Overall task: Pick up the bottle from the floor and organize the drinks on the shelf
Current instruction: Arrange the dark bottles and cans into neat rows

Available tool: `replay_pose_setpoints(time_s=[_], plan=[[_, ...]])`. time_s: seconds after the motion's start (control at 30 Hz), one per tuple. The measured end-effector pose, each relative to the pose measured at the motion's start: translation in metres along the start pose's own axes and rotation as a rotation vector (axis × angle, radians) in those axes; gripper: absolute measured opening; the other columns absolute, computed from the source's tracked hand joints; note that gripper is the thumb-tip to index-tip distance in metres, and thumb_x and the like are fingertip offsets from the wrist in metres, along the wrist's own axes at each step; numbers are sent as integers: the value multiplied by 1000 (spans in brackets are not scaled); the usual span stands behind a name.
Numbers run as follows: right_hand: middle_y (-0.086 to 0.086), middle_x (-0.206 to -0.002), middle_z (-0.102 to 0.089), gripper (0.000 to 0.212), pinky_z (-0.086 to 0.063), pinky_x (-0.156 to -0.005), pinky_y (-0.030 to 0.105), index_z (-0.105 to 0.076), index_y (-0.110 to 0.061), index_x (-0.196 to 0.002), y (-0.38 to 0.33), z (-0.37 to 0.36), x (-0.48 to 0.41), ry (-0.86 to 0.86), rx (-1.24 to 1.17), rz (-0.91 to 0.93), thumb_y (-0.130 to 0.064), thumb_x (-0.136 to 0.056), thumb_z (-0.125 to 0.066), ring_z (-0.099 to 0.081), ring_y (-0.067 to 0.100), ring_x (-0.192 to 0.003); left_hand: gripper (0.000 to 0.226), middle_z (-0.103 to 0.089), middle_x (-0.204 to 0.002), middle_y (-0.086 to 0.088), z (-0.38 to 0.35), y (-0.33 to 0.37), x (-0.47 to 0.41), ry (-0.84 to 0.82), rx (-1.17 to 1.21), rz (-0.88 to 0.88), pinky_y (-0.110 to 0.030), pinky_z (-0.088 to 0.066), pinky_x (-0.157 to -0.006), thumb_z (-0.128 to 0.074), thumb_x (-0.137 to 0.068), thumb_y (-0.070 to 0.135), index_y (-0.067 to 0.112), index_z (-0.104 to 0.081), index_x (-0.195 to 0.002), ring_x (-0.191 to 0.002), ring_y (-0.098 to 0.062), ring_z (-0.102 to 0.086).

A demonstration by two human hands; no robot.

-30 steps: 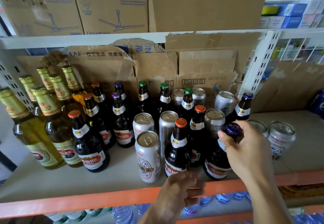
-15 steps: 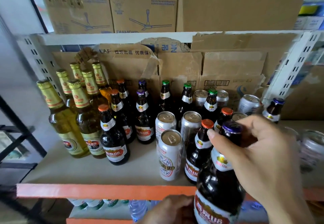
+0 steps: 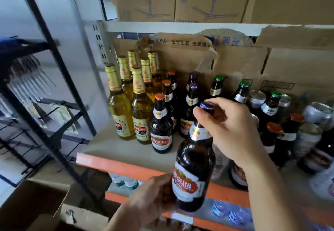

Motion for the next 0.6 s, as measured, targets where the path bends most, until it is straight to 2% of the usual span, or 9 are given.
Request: replay_pose_setpoints(time_s=[0.1, 0.17, 0.23, 0.33, 0.37, 0.43, 0.5, 0.53, 0.6], plan=[[-13, -78, -68, 22, -47, -60, 15, -65, -31, -89, 5, -13, -10, -31, -40, -10, -50, -83, -58, -62, 2, -69, 34, -72, -97, -21, 19, 6, 0, 95, 11, -34, -36, -59, -68, -65, -73, 27, -2, -75, -88, -77, -27, -71], [-13, -80, -68, 19, -49, -64, 20, -63, -36, -91, 11, -19, -17, -30, -45, -37, -50, -81, -55, -62, 3, -70, 31, -72, -95, -21, 26, 12, 1, 119, 13, -52, -35, -59, -66, -61, -82, 24, -4, -75, -90, -76, -27, -71], [-20, -84, -68, 13, -46, -64, 16, -64, -43, -88, 17, -23, -23, -30, -42, -72, -49, -81, -55, -63, -1, -74, 33, -73, -94, -22, 33, 17, -2, 162, 34, -75, -37, -59, -68, -55, -89, 22, -4, -75, -88, -75, -28, -71], [-18, -86, -69, 36, -46, -73, 21, -66, -35, -110, 23, -29, -28, -45, -12, -125, -53, -81, -57, -63, -1, -83, 33, -70, -101, -27, 38, 22, -7, 223, 51, -85, -50, -52, -91, -54, -92, 21, -8, -68, -99, -92, -37, -69], [-16, -90, -69, 40, -47, -75, 23, -65, -31, -115, 24, -30, -29, -48, 28, -124, -53, -82, -59, -63, 1, -87, 33, -70, -101, -28, 39, 23, -10, 231, 56, -84, -52, -50, -93, -54, -92, 21, -9, -66, -102, -97, -39, -67], [-14, -89, -69, 35, -46, -69, 20, -67, -25, -110, 22, -31, -33, -32, 140, -100, -48, -85, -62, -63, 1, -84, 32, -71, -100, -26, 37, 25, -15, 221, 53, -86, -48, -53, -88, -55, -92, 20, -8, -66, -102, -93, -36, -69], [-10, -71, -66, 24, -44, -57, 23, -68, -18, -91, 21, -30, -39, -8, 194, -84, -40, -86, -64, -60, 4, -67, 30, -72, -97, -24, 37, 24, -23, 223, 58, -80, -44, -57, -79, -56, -91, 20, -6, -68, -99, -86, -33, -71], [-9, -65, -64, 20, -42, -52, 25, -67, -16, -85, 23, -30, -42, -1, 194, -94, -36, -85, -65, -58, 5, -62, 28, -72, -95, -23, 36, 24, -27, 227, 62, -79, -41, -59, -73, -57, -90, 20, -5, -69, -97, -82, -31, -72], [-14, -59, -62, 13, -37, -49, 20, -66, -20, -79, 28, -32, -47, 2, 192, -137, -32, -84, -66, -56, 1, -57, 26, -73, -91, -21, 34, 24, -36, 226, 65, -75, -36, -58, -65, -57, -90, 19, -3, -70, -92, -74, -28, -72]])
Point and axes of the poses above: each hand's wrist, its own x-axis away from the middle knuckle, its own z-axis out of the back of the hand, y = z × x, the point moved 4 cm from there along -x, towards the middle knuckle
